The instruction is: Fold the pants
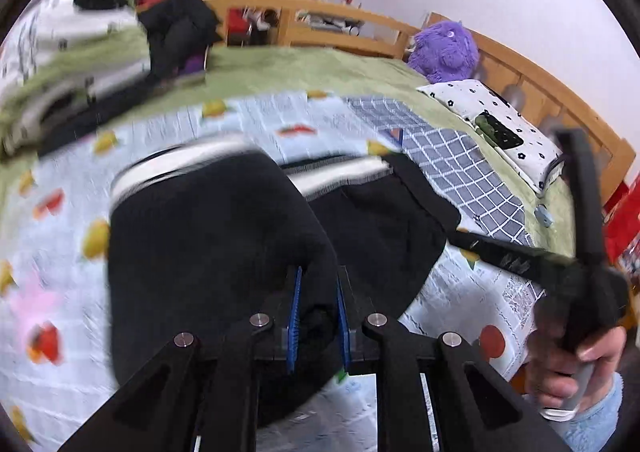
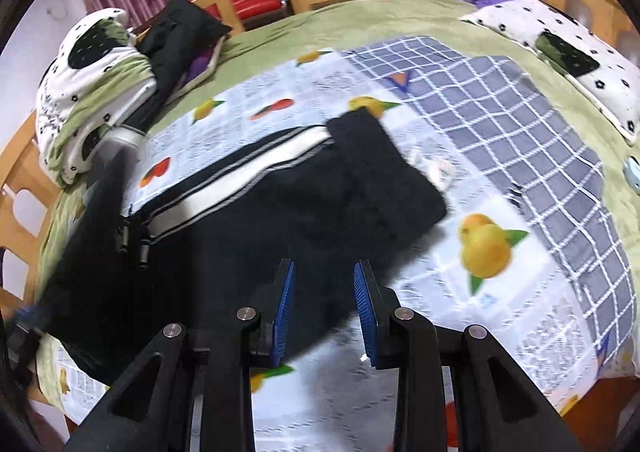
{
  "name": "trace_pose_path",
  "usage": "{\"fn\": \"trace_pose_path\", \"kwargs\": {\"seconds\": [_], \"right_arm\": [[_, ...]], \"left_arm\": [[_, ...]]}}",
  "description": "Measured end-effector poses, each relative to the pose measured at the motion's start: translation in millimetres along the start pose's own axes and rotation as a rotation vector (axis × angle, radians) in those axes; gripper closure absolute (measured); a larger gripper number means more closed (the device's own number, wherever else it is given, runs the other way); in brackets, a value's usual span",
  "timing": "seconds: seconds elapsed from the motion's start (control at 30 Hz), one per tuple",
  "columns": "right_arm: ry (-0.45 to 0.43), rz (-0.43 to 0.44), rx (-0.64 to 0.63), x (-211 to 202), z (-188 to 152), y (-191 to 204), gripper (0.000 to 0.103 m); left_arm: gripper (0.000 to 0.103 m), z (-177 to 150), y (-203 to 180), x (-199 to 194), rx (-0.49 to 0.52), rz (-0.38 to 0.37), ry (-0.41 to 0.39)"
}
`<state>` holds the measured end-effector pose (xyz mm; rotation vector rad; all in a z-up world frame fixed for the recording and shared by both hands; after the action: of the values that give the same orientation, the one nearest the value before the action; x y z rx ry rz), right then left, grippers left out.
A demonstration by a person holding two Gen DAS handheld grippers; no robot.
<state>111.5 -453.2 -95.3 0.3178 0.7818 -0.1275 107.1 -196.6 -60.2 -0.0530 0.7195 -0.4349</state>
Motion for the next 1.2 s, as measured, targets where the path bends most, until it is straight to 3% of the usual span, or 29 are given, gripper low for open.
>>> {"fn": "trace_pose_path", "kwargs": {"seconds": [0.07, 0.13, 0.2, 0.23, 0.3, 0.43, 0.57, 0.63, 0.77, 0.83, 0.9, 0.93, 1.07, 1.2], "right_arm": [[-0.004, 0.027, -0.001, -4.8, -0.7, -0.5, 0.073], [-0.006, 0.045, -0.026, -5.2, -2.0, 5.7, 0.073], [-0.004, 0.1, -0.089, -1.3, -5.6, 20.9, 0.066], [0.006, 0.129, -0.11, 1.9, -7.7, 27.2, 0.064], [0.058, 0.217, -0.151, 16.2, -13.4, 45.3, 0.061], [0.23, 0.286, -0.139, 53.7, -23.7, 75.4, 0.061], [0.361, 0.276, -0.133, 88.7, -34.1, 104.7, 0.061], [0.376, 0.283, -0.099, 99.9, -38.1, 110.8, 0.061], [0.344, 0.318, -0.034, 110.0, -48.9, 117.5, 0.061], [0.32, 0.302, -0.036, 113.8, -51.0, 123.3, 0.061], [0.326, 0.297, -0.067, 115.3, -47.6, 129.1, 0.074], [0.31, 0.317, -0.068, 111.6, -43.8, 129.2, 0.092], [0.135, 0.367, -0.074, 67.5, -19.1, 127.2, 0.094], [-0.006, 0.398, -0.175, 19.2, 10.4, 126.3, 0.094]], "left_arm": [[0.082, -14.3, 5.8, -2.3, -0.039, -0.025, 0.031], [0.078, -22.2, 14.9, -17.6, -0.06, 0.013, 0.015], [0.048, -24.2, 28.1, -37.4, -0.05, 0.076, -0.026], [0.044, -24.4, 37.1, -46.4, -0.054, 0.105, -0.047], [0.042, -26.2, 58.0, -63.3, -0.073, 0.154, -0.071], [0.042, -21.8, 95.4, -77.8, -0.114, 0.198, -0.053], [0.042, -7.5, 121.4, -82.3, -0.089, 0.271, -0.043], [0.042, -2.4, 128.5, -82.1, -0.085, 0.254, -0.048], [0.041, -4.7, 138.9, -66.0, -0.058, 0.199, -0.06], [0.041, -10.0, 147.4, -51.4, -0.077, 0.215, 0.0], [0.041, -13.6, 155.0, -46.7, -0.118, 0.203, 0.004], [0.041, -14.6, 159.2, -45.0, -0.151, 0.201, -0.008], [0.041, -12.2, 171.5, -37.4, -0.249, 0.202, 0.001], [0.041, -11.1, 169.8, -41.8, -0.272, 0.196, -0.041]]}}
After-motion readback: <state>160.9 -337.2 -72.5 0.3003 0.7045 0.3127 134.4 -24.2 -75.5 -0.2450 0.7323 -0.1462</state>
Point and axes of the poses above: each gripper's, at about its wrist camera, not at the fingertips, and x roughly the way its jaws point, y to its left, z to its top, the point moved 1 cm from there along x, roughly the way its jaws point, and after that the axes turned 9 degrees about -y, right-handed, at the moved point
